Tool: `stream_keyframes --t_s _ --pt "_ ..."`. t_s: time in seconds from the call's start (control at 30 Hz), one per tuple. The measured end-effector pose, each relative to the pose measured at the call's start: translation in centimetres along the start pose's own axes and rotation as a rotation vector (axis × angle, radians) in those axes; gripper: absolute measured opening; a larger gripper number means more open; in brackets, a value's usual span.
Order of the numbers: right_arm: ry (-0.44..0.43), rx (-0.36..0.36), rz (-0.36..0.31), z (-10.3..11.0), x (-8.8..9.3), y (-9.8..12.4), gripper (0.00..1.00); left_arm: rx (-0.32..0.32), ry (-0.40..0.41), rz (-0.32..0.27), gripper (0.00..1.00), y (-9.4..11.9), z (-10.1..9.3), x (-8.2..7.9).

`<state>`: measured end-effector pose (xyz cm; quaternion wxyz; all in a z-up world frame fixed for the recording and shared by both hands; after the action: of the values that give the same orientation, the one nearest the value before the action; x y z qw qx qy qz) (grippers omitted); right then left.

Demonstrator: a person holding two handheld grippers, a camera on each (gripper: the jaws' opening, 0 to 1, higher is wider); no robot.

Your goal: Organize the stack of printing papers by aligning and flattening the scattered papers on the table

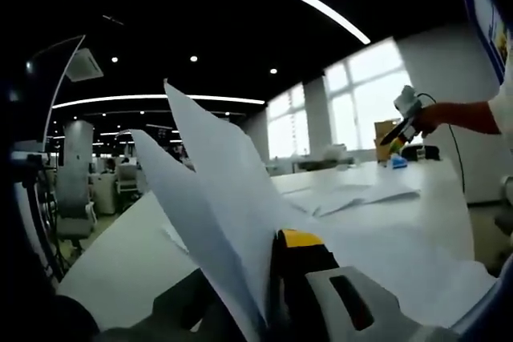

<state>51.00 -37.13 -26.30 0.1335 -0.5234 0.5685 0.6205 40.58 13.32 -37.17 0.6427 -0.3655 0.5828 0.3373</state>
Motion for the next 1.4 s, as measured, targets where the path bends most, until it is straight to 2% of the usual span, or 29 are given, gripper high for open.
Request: stream_keyframes --t_s 0.63,0.97,1.4 --pt "-0.016 0.01 0.035 -1.5 0.1 -1.6 0.9 -0.005 -0.012 0.01 0.08 0.0 -0.2 -0.3" --pt "-0.013 0.018 0.033 -2.2 0.0 -1.8 0.9 -0.008 -0.016 0.014 0.08 -0.2 -0.3 -0.3" --pt "-0.024 0.019 0.067 -3.3 0.8 -3.2 0.9 -0.012 -0.025 0.017 0.09 -0.5 -0.8 0.0"
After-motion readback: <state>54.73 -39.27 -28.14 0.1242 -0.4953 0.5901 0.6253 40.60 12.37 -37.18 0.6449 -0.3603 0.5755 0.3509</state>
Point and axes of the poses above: the point that each gripper's makers call its tool centre point, and the gripper's own axes: y roughly backward along the fingers, z roughly to its left, x roughly out of its underside, the point moved 10 cm from there along y, roughly backward along the fingers
